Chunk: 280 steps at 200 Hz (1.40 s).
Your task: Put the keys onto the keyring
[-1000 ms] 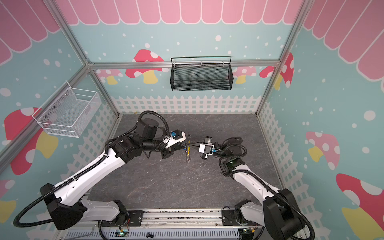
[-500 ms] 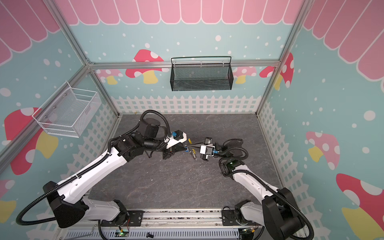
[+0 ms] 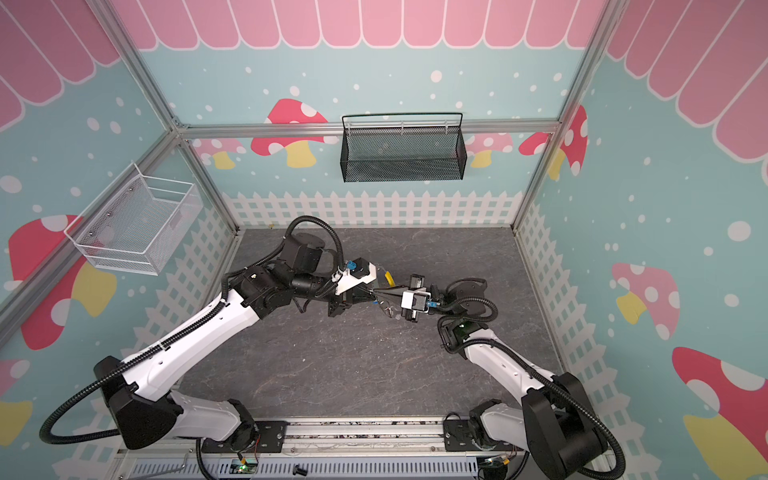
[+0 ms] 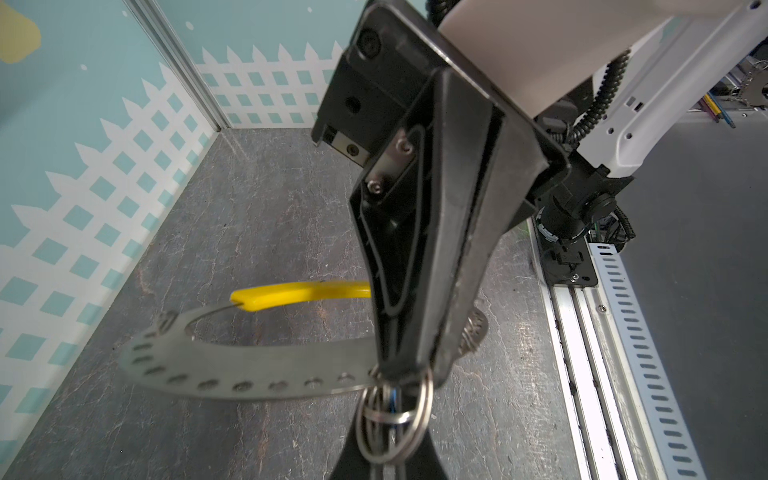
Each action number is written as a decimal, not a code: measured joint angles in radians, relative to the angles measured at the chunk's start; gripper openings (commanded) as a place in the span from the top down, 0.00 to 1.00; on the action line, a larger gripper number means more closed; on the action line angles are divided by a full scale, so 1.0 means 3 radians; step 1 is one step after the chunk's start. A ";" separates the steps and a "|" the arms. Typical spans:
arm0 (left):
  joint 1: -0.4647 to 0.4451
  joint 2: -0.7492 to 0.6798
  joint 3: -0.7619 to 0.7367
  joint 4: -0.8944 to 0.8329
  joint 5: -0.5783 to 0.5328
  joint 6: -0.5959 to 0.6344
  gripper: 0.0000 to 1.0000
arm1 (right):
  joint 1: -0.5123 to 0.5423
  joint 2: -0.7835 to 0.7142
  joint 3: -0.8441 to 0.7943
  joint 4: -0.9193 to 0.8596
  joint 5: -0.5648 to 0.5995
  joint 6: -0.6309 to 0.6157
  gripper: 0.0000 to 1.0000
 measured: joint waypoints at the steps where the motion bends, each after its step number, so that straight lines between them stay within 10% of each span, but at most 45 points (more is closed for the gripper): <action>1: 0.0000 0.0001 0.0001 0.0000 0.0000 0.0000 1.00 | 0.0000 0.0001 0.0000 0.0001 0.0000 0.0000 1.00; 110: 0.0013 0.0159 0.0202 -0.0145 0.0023 0.0005 1.00 | -0.0006 0.0033 0.0000 0.0058 0.0005 -0.0046 1.00; 143: -0.0003 0.0183 0.0224 -0.0142 -0.0070 0.0006 0.78 | -0.0027 0.0041 -0.0008 0.0069 0.0014 -0.0056 1.00; 213: -0.0008 -0.0746 -0.0820 0.0801 -0.0594 0.0042 0.79 | -0.0046 0.0080 -0.0055 0.0050 0.0017 -0.0050 1.00; 280: -0.0008 -0.0698 -0.0848 0.1123 -0.0434 0.0111 0.79 | -0.0046 0.0145 -0.0046 0.0041 -0.0069 0.0005 1.00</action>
